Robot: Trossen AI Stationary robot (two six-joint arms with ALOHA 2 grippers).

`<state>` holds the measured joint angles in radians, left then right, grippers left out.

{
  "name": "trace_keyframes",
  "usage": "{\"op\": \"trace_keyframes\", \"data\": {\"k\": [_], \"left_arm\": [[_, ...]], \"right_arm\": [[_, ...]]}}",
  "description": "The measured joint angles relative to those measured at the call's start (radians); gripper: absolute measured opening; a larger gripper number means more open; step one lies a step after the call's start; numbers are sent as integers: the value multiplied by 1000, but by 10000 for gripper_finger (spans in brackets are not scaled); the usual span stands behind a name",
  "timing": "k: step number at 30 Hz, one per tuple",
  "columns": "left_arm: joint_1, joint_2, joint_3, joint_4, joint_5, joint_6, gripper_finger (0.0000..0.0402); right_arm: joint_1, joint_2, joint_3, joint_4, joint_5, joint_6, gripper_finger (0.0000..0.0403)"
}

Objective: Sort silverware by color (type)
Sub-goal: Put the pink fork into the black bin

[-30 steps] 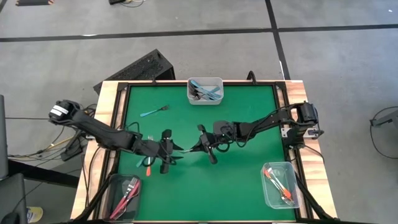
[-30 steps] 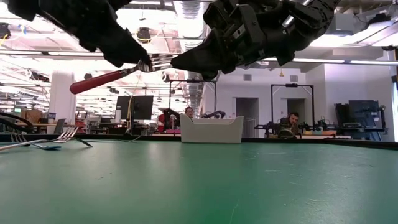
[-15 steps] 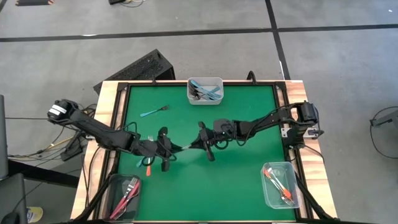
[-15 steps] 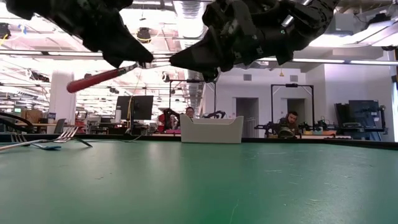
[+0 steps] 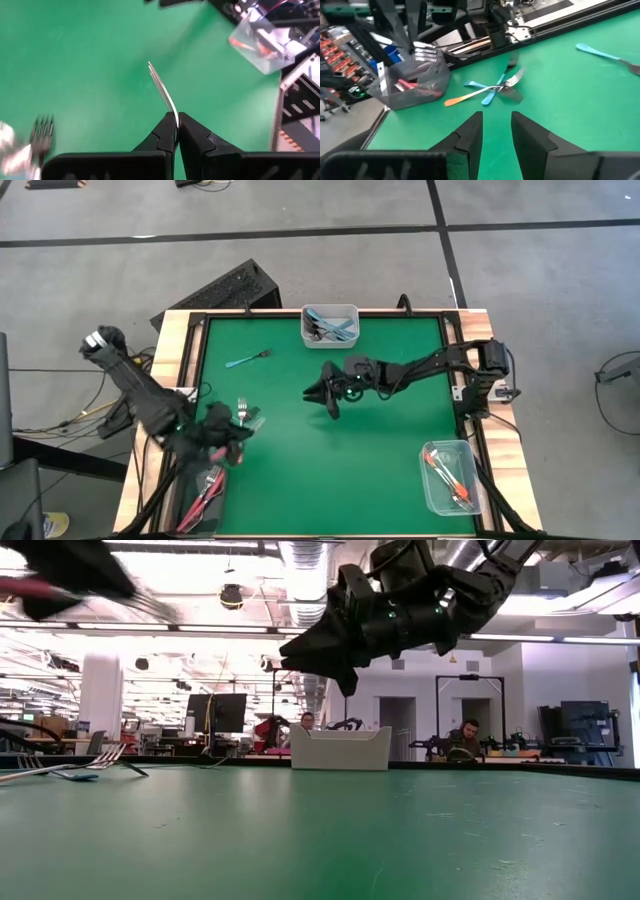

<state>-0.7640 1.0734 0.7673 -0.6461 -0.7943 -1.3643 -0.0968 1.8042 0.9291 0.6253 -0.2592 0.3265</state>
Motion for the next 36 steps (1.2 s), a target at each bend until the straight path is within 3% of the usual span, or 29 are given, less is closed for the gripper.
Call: {"op": "trace_keyframes", "data": {"k": [5, 10, 16, 20, 28, 36], "left_arm": [[-193, 73, 67, -287, 16, -430, 0], [-296, 182, 107, -412, 170, -684, 0], [-305, 291, 203, -454, 265, -679, 0], [-340, 368, 306, -605, 299, -679, 0], [-351, 555, 508, -904, 210, -684, 0], [-353, 711, 551, -856, 338, -695, 0]], "right_arm": [[7, 0, 0, 1, -3, -2, 128], [5, 0, 0, -1, -3, -10, 128], [-4, 0, 0, 0, -3, -13, 128], [-5, 0, 0, 1, 1, -12, 128], [-5, 0, 0, 2, 0, -12, 128], [-4, 0, 0, 3, 0, -12, 128]]}}
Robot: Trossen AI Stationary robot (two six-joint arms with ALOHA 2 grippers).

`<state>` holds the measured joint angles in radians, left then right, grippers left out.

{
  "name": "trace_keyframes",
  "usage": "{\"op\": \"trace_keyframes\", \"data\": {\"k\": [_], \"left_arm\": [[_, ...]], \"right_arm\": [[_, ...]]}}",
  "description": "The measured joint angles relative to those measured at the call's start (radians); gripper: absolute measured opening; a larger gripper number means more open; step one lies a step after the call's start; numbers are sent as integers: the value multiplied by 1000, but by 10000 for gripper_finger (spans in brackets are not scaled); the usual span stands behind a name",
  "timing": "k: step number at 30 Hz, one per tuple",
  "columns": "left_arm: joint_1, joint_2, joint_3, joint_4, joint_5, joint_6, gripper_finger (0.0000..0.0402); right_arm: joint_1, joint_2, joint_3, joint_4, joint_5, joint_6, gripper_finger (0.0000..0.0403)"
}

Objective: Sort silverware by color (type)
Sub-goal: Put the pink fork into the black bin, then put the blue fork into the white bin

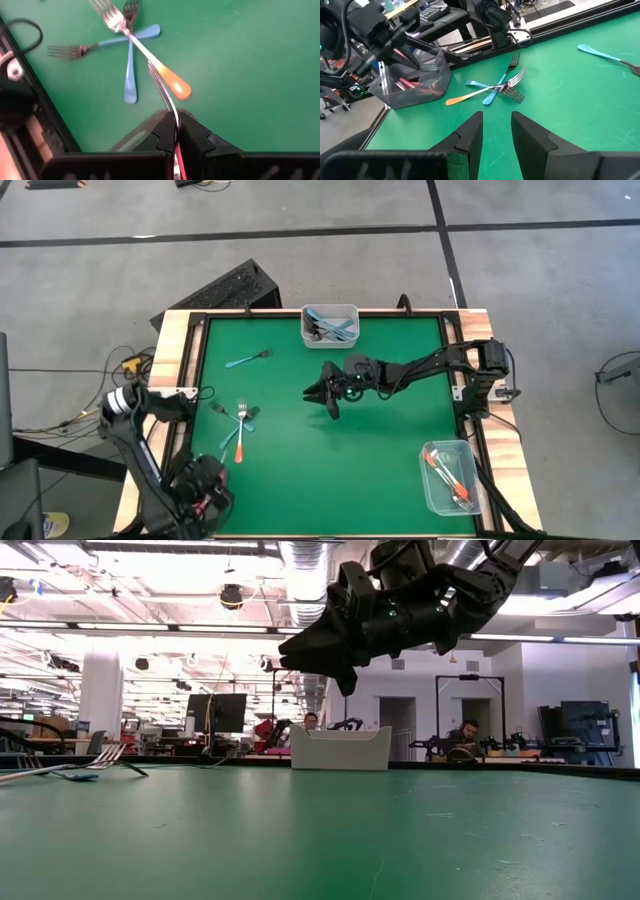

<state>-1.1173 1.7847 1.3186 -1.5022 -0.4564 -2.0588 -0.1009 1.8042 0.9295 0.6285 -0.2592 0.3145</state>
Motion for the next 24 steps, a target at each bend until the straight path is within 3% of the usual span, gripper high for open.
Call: {"op": "trace_keyframes", "data": {"k": [14, 24], "left_arm": [[-19, 56, 8, 18, -59, 31, 6], [-28, 55, 100, -66, -61, 26, 109]], "right_arm": [[3, 0, 0, 1, 0, 28, 128], [5, 0, 0, 0, 0, 28, 128]]}}
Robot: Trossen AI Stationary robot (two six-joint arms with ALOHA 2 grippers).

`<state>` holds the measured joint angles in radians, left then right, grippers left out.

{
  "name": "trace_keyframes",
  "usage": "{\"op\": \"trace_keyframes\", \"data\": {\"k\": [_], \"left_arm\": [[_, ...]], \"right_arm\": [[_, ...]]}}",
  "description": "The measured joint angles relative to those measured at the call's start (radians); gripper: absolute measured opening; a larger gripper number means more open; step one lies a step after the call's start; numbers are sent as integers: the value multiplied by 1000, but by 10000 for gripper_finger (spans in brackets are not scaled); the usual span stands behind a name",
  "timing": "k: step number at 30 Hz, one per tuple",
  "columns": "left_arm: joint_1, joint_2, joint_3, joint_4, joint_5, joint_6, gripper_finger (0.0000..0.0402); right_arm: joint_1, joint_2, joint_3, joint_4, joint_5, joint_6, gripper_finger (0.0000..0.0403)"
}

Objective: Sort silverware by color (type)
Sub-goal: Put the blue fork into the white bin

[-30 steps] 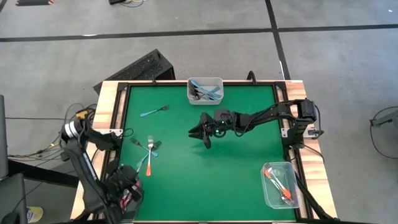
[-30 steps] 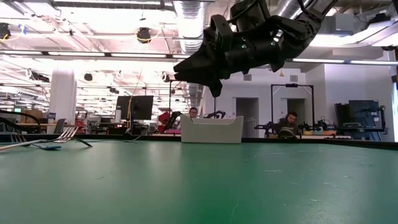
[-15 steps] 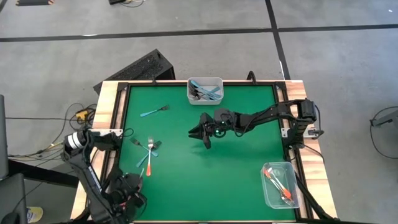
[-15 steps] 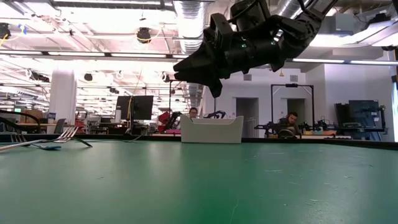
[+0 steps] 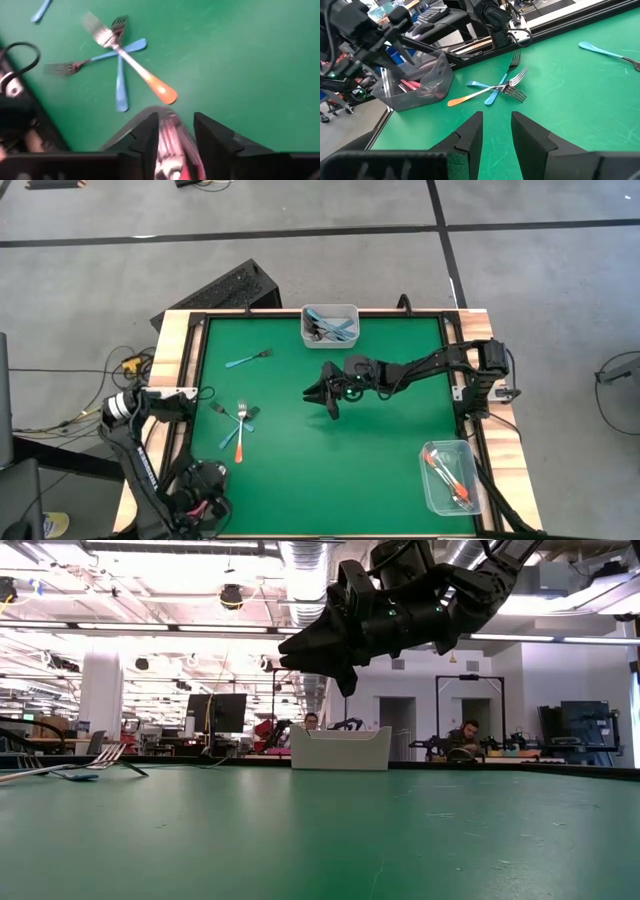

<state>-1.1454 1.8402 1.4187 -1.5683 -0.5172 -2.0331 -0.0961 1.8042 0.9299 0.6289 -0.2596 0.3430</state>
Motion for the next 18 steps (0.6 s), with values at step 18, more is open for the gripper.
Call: {"op": "trace_keyframes", "data": {"k": [18], "left_arm": [[278, -313, -372, 333, -145, 332, 142]], "right_arm": [[14, -130, 0, -142, 52, -47, 128]]}}
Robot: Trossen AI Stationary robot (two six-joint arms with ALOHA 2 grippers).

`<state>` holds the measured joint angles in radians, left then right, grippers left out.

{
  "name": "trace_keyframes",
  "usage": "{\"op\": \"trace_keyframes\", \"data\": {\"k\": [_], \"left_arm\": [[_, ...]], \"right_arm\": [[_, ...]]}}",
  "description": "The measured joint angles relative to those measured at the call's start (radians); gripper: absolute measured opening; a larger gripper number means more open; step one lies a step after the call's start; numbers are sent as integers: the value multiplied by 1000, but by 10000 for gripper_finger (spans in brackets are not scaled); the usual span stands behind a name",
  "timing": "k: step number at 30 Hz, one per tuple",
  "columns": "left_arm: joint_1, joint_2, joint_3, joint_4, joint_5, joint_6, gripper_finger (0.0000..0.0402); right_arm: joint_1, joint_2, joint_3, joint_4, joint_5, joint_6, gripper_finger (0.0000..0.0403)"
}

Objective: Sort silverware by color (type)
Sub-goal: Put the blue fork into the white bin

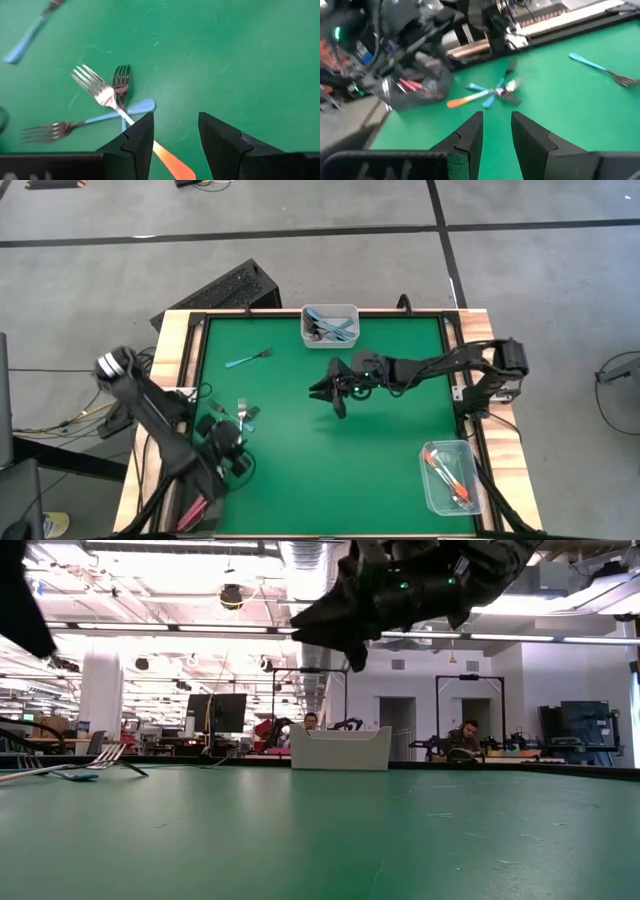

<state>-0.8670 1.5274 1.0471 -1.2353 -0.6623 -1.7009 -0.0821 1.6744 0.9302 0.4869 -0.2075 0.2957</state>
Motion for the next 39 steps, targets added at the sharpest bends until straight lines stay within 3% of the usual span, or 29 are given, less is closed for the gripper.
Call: {"op": "trace_keyframes", "data": {"k": [8, 15, 21, 27, 39], "left_arm": [[207, -418, -390, 214, -40, 188, 142], [575, -621, -594, 614, 86, 675, 142], [869, -626, -584, 676, 119, 969, 142], [1118, -586, -578, 755, 261, 1207, 142], [1363, -404, -578, 945, 407, 1476, 142]], "right_arm": [[-5, -61, -1, -87, 27, -66, 128], [-5, -50, -2, -158, 27, -70, 128], [-2, -50, -2, -191, 34, -85, 127], [-3, -51, -2, -210, 34, -88, 127], [-3, -50, -2, -218, 34, -88, 127]]}}
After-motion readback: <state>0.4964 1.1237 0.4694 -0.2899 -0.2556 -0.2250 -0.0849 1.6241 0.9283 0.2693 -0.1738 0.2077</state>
